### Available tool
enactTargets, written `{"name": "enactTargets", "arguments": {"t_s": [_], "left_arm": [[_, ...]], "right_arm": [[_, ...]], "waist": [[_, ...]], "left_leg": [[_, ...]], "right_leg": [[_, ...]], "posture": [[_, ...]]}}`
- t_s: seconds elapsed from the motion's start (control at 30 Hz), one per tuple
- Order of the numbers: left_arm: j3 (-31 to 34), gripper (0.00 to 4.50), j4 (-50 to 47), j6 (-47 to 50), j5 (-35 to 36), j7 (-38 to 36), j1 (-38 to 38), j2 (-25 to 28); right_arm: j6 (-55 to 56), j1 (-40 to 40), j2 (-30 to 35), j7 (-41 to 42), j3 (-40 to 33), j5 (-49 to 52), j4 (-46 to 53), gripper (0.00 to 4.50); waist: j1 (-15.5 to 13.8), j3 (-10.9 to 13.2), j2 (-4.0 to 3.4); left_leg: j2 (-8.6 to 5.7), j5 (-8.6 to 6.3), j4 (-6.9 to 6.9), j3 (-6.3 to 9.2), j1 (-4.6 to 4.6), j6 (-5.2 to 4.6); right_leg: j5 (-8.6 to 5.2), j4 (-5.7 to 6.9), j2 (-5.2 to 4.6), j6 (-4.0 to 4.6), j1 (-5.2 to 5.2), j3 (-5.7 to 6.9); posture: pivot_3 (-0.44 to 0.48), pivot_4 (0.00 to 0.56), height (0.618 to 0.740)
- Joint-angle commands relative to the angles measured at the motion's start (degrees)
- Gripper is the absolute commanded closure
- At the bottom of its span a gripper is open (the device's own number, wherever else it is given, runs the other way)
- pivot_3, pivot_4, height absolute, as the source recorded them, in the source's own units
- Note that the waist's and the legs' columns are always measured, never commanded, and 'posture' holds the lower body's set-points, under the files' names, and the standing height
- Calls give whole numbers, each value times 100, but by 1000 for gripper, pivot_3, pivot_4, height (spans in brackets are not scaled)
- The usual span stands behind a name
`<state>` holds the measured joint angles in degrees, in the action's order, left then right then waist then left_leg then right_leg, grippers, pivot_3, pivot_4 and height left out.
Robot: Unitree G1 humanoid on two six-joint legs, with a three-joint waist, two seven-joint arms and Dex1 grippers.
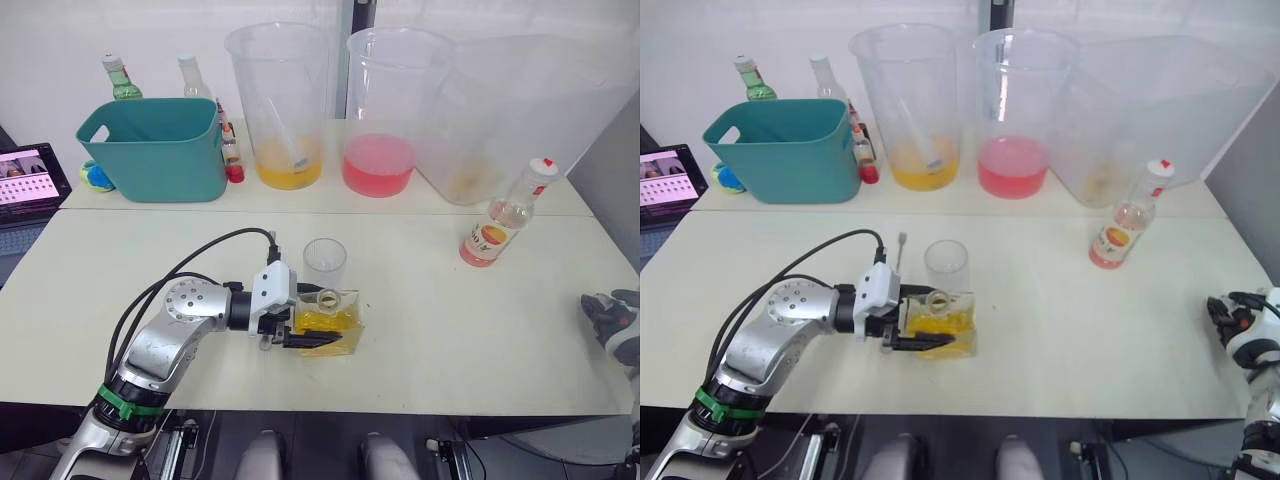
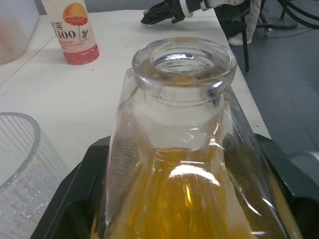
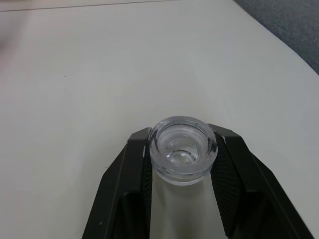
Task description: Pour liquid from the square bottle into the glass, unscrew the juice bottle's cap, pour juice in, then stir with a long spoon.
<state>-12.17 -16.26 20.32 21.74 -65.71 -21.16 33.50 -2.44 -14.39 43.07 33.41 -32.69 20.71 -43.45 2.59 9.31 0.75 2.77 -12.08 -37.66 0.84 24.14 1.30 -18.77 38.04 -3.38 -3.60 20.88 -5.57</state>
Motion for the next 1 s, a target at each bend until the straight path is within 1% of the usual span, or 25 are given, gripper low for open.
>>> {"name": "enactTargets", "arguments": {"t_s": [0.03,0.07,0.27,0.3,0.43,0.6,0.7,0.83,0.93,1.0], "left_arm": [[-176,1693,-119,119,54,-128,116,82],[-194,1693,-100,104,41,-142,102,79],[-220,1693,-79,89,50,-176,69,73],[-232,1693,-69,110,84,-208,60,65],[-275,1693,-131,184,223,-359,82,92],[-256,1693,-118,222,276,-349,65,86],[-156,1693,-151,348,390,-267,69,52],[-144,1693,-223,448,471,-302,108,107],[-150,1693,-275,529,535,-370,147,200],[-128,1693,-295,552,574,-376,167,231]], "right_arm": [[78,40,130,107,-88,87,57,2882],[93,11,163,121,-70,69,34,2327],[53,17,295,223,-109,107,209,307],[17,45,330,258,-126,136,326,27],[-279,251,447,374,-275,359,1166,0],[-765,485,650,330,-485,540,1860,0],[-1551,689,945,785,-673,1031,2694,0],[-2490,1117,1203,1128,-715,1399,3575,0],[-3269,1651,1367,1812,-715,2123,4878,0],[-3347,1801,1392,2002,-613,2219,5398,0]], "waist": [[2,0,0],[2,0,0],[-4,0,0],[-4,0,0],[-3,1,-3],[-25,2,-3],[-34,3,-7],[-36,4,-13],[-54,4,-14],[-46,4,-14]], "left_leg": [[0,0,0,0,-2,0],[0,0,0,0,-3,0],[0,0,0,0,-3,0],[0,0,0,0,-3,0],[0,-1,0,0,-2,0],[0,-1,0,0,-2,0],[-1,-1,0,0,-2,-1],[0,-2,0,1,-2,-2],[0,-2,0,4,0,-3],[1,-4,0,5,0,-5]], "right_leg": [[0,-1,0,0,-2,0],[0,-1,0,0,-3,0],[0,-2,0,0,-5,0],[0,-2,0,0,-5,0],[0,-2,0,0,-5,0],[0,-3,-1,0,-6,1],[0,-4,-1,-1,-7,1],[-1,-5,0,-1,-8,1],[-1,-7,0,-2,-11,4],[-1,-8,1,-2,-12,4]], "posture": [[0,150,726],[0,150,726],[0,150,726],[0,150,726],[0,150,726],[0,150,726],[0,150,726],[0,150,726],[0,150,726],[0,150,726]]}}
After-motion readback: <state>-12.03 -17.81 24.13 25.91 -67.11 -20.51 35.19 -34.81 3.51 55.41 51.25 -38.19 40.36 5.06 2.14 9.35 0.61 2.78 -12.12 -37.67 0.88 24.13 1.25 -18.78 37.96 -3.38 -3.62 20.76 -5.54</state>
